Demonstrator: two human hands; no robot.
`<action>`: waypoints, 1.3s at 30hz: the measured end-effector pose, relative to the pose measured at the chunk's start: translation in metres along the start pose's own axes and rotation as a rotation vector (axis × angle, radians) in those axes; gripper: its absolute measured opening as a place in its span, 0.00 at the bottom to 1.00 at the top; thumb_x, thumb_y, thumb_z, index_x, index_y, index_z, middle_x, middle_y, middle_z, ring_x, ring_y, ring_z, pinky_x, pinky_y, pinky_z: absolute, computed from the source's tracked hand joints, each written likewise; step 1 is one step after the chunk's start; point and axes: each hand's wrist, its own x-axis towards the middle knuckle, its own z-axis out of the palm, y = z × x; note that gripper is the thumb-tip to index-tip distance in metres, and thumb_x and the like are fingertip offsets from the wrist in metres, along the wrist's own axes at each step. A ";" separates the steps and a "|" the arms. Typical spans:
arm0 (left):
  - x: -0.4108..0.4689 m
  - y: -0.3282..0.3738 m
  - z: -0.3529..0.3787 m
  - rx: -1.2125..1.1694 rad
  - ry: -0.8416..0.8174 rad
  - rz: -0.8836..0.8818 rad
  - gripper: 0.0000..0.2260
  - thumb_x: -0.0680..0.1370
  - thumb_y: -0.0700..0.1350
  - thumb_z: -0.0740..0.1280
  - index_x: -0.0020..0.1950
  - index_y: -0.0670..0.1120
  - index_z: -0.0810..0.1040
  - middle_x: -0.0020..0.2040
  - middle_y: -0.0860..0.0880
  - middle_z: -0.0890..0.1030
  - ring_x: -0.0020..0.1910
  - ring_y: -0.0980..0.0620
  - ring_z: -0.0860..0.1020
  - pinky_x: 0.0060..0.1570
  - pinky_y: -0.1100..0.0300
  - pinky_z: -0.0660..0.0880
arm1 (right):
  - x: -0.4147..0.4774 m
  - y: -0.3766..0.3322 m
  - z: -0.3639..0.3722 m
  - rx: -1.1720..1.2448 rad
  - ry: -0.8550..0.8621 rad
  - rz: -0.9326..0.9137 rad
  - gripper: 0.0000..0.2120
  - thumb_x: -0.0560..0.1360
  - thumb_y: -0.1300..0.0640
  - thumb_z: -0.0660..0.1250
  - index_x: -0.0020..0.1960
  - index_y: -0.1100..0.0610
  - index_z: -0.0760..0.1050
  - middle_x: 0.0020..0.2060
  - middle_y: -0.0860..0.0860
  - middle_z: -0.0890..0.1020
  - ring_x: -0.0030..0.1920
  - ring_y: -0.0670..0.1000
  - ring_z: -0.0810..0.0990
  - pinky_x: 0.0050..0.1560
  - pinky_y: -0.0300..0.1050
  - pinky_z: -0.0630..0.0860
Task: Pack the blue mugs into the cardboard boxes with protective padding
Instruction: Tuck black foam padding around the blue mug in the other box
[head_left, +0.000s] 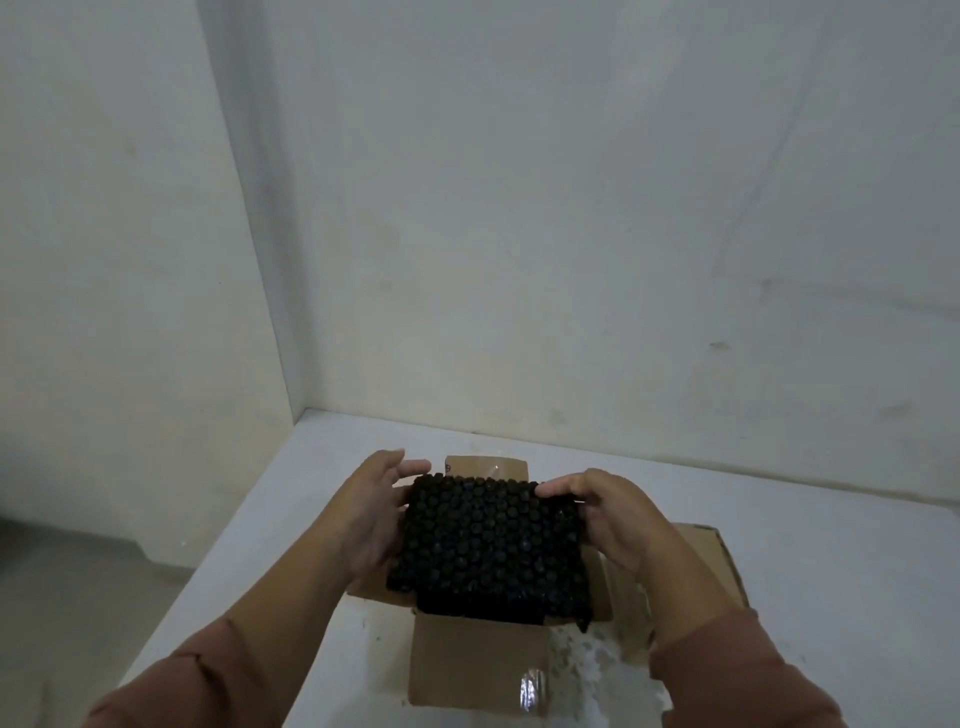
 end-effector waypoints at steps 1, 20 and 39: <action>0.003 -0.003 -0.001 0.052 0.018 -0.004 0.15 0.78 0.51 0.59 0.60 0.45 0.75 0.56 0.41 0.78 0.53 0.42 0.77 0.48 0.49 0.75 | 0.001 0.003 0.001 -0.017 0.020 0.019 0.15 0.74 0.58 0.59 0.41 0.59 0.84 0.48 0.55 0.84 0.47 0.54 0.81 0.43 0.46 0.77; 0.011 -0.053 0.012 2.008 0.285 0.538 0.13 0.73 0.47 0.60 0.56 0.48 0.74 0.59 0.49 0.69 0.57 0.46 0.68 0.59 0.54 0.64 | 0.030 0.050 0.025 -1.405 0.151 -0.340 0.21 0.75 0.48 0.63 0.68 0.47 0.68 0.69 0.52 0.62 0.66 0.56 0.62 0.64 0.51 0.63; 0.027 -0.059 0.018 2.318 -0.167 0.558 0.16 0.75 0.44 0.63 0.62 0.41 0.72 0.59 0.41 0.74 0.56 0.44 0.73 0.70 0.49 0.57 | 0.013 0.045 0.058 -1.747 -0.211 -0.277 0.20 0.75 0.57 0.63 0.64 0.59 0.64 0.60 0.58 0.70 0.56 0.59 0.73 0.56 0.51 0.67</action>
